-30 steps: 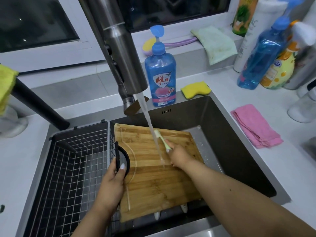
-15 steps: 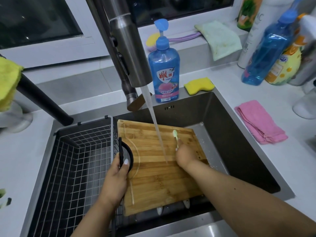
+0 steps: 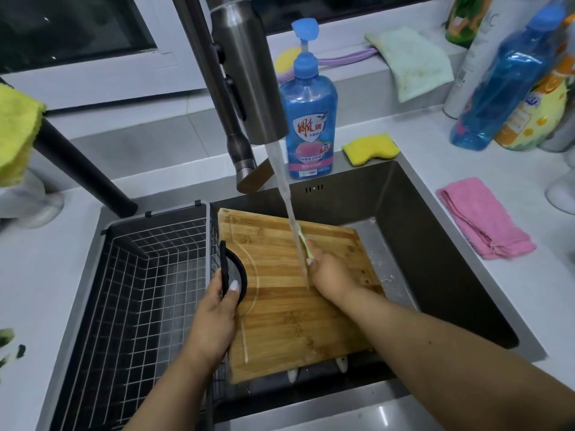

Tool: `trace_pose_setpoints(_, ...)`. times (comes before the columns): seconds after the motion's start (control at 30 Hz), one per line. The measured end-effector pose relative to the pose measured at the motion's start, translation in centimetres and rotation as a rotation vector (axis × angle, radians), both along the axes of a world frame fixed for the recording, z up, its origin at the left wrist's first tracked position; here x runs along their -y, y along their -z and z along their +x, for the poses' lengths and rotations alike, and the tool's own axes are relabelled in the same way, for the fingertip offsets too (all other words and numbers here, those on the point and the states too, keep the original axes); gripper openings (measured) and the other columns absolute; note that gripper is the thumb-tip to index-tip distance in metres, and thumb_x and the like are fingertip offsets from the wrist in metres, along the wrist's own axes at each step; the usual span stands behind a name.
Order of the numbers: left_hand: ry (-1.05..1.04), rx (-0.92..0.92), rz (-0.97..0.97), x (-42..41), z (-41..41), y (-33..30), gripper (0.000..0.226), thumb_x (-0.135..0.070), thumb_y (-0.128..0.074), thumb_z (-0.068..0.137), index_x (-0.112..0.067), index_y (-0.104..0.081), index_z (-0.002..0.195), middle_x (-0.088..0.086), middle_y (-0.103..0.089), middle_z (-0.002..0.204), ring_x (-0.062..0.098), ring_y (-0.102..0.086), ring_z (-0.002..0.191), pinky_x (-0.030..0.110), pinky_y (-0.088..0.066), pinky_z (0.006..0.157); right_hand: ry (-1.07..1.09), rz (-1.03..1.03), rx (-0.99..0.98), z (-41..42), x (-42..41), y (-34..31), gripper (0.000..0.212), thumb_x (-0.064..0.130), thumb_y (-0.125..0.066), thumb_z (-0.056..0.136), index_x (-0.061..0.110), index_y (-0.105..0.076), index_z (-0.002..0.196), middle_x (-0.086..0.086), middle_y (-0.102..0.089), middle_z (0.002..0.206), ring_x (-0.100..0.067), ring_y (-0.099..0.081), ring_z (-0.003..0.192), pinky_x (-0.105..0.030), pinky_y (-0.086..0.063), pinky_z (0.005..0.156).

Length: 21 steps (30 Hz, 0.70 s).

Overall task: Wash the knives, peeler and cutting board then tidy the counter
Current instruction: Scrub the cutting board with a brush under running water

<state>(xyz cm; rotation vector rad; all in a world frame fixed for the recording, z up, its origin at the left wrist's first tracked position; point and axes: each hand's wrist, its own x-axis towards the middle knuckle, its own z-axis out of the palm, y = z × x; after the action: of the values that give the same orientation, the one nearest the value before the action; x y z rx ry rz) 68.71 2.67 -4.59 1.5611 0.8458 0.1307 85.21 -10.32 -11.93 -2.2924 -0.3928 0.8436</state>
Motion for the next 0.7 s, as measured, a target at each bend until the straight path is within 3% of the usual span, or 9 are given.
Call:
trace_pose_setpoints(0.07,-0.001,0.001,0.0,0.1,-0.1,-0.1,0.024,-0.034,-0.044,0.099,-0.046,-0.049,0.119,-0.011,-0.062,0.12,0.013,-0.06,0.112,0.043,-0.048,0.097,0.056,-0.026,0.007,1.5,0.4,0.7,0.045,0.037,-0.03,0.101,0.04,-0.027,0.145,0.002,-0.055,0.102,-0.018,-0.058,0.084,-0.03,-0.049,0.071)
trace_pose_setpoints(0.13,0.001,0.002,-0.001,0.0,-0.1,-0.1,0.025,-0.034,-0.045,0.099,-0.045,-0.049,0.121,-0.01,-0.062,0.12,0.013,-0.06,0.112,0.042,-0.048,0.097,0.114,-0.19,0.012,2.8,1.5,1.2,0.044,0.03,-0.03,0.101,0.03,-0.032,0.144,-0.002,-0.055,0.104,-0.017,-0.053,0.081,-0.031,-0.046,0.069)
trace_pose_setpoints(0.2,0.006,0.01,-0.005,0.1,-0.1,-0.2,0.025,-0.031,-0.044,0.1,-0.044,-0.051,0.12,-0.009,-0.064,0.117,0.013,-0.062,0.108,0.039,-0.05,0.093,0.109,-0.252,0.035,2.3,1.6,1.1,0.046,0.028,-0.03,0.101,0.028,-0.027,0.147,-0.004,-0.056,0.108,-0.016,-0.053,0.082,-0.029,-0.045,0.067)
trace_pose_setpoints(0.27,0.009,0.01,-0.008,0.0,-0.2,-0.2,0.029,-0.031,-0.044,0.1,-0.037,-0.051,0.127,-0.007,-0.065,0.118,0.013,-0.063,0.108,0.041,-0.05,0.094,0.061,-0.081,-0.003,0.6,0.9,0.2,0.048,0.03,-0.032,0.101,0.036,-0.022,0.148,-0.001,-0.059,0.104,-0.016,-0.058,0.081,-0.025,-0.043,0.06)
trace_pose_setpoints(0.33,0.019,0.013,-0.005,-0.1,-0.2,-0.1,0.034,-0.032,-0.044,0.099,-0.034,-0.049,0.133,-0.007,-0.065,0.12,0.014,-0.063,0.109,0.045,-0.05,0.096,-0.007,0.073,-0.044,-0.6,0.6,-0.4,0.048,0.033,-0.033,0.102,0.042,-0.022,0.147,-0.001,-0.06,0.111,-0.017,-0.059,0.09,-0.025,-0.045,0.069)
trace_pose_setpoints(0.43,0.014,0.014,-0.015,-0.1,-0.2,0.1,0.033,-0.031,-0.044,0.1,-0.034,-0.05,0.132,-0.008,-0.066,0.119,0.014,-0.063,0.109,0.044,-0.051,0.094,0.074,-0.014,-0.029,1.0,1.3,0.3,0.048,0.032,-0.032,0.102,0.039,-0.023,0.149,-0.001,-0.058,0.11,-0.019,-0.058,0.094,-0.029,-0.047,0.076)
trace_pose_setpoints(0.53,0.007,0.02,-0.01,-0.1,-0.2,0.1,0.031,-0.03,-0.044,0.1,-0.034,-0.05,0.13,-0.012,-0.065,0.116,0.011,-0.062,0.108,0.037,-0.051,0.091,0.088,-0.186,0.001,1.0,1.6,0.2,0.052,0.027,-0.032,0.101,0.032,-0.017,0.151,-0.004,-0.058,0.111,-0.019,-0.058,0.092,-0.03,-0.045,0.071)
trace_pose_setpoints(0.6,0.008,0.022,-0.009,-0.1,-0.3,0.1,0.033,-0.031,-0.044,0.099,-0.034,-0.05,0.132,-0.009,-0.065,0.119,0.013,-0.062,0.11,0.042,-0.05,0.096,0.055,-0.018,-0.029,-0.7,0.8,-0.6,0.049,0.03,-0.034,0.101,0.039,-0.022,0.148,0.0,-0.06,0.103,-0.017,-0.06,0.086,-0.028,-0.049,0.067)
trace_pose_setpoints(0.7,0.009,0.029,-0.01,-0.2,-0.3,0.3,0.032,-0.03,-0.045,0.099,-0.035,-0.052,0.13,-0.007,-0.066,0.119,0.015,-0.063,0.11,0.046,-0.05,0.096,-0.077,0.126,-0.039,-1.8,0.3,-1.0,0.047,0.034,-0.034,0.101,0.041,-0.026,0.147,-0.001,-0.063,0.106,-0.017,-0.061,0.092,-0.033,-0.053,0.082)
